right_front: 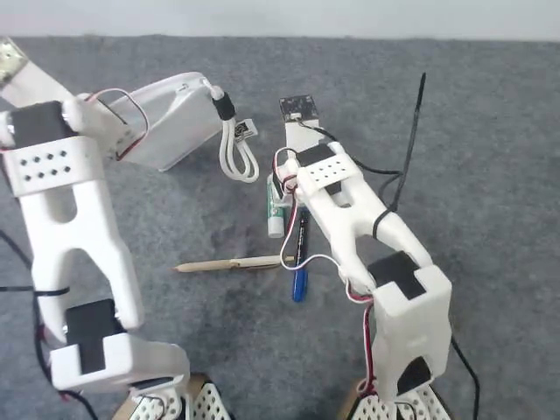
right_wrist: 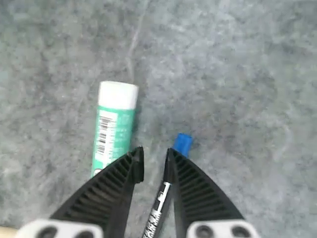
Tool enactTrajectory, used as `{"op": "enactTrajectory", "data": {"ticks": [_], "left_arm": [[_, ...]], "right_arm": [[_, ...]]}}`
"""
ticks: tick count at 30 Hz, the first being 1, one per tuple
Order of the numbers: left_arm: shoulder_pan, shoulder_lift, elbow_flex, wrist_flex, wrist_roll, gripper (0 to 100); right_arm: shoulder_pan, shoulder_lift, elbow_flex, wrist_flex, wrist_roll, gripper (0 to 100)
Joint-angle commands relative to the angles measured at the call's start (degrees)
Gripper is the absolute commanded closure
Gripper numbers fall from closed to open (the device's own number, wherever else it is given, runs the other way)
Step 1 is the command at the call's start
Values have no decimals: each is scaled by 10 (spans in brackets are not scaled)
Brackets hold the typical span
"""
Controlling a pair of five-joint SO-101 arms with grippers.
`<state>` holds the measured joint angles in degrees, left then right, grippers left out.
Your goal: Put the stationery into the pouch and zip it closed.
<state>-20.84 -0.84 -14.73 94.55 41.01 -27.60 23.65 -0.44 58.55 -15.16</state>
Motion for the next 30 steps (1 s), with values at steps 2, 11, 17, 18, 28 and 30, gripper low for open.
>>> {"op": "enactTrajectory", "data": {"ticks": [2, 11, 17, 18, 28, 30], "left_arm": [[-7, -17, -18, -11, 5, 991], [-7, -17, -18, -11, 5, 991], [-7, -17, -18, -12, 5, 991], [-7, -17, -18, -12, 5, 991], [-7, -17, -18, -11, 5, 991], [-7, -17, -18, -11, 5, 991]], "right_arm": [[28, -9, -73, 57, -7, 935], [28, 22, -87, 73, -4, 934], [22, 78, -132, 80, -5, 934], [23, 87, -137, 80, -4, 934], [17, 153, -201, 138, -4, 940], [16, 153, -207, 152, -5, 940]]}}
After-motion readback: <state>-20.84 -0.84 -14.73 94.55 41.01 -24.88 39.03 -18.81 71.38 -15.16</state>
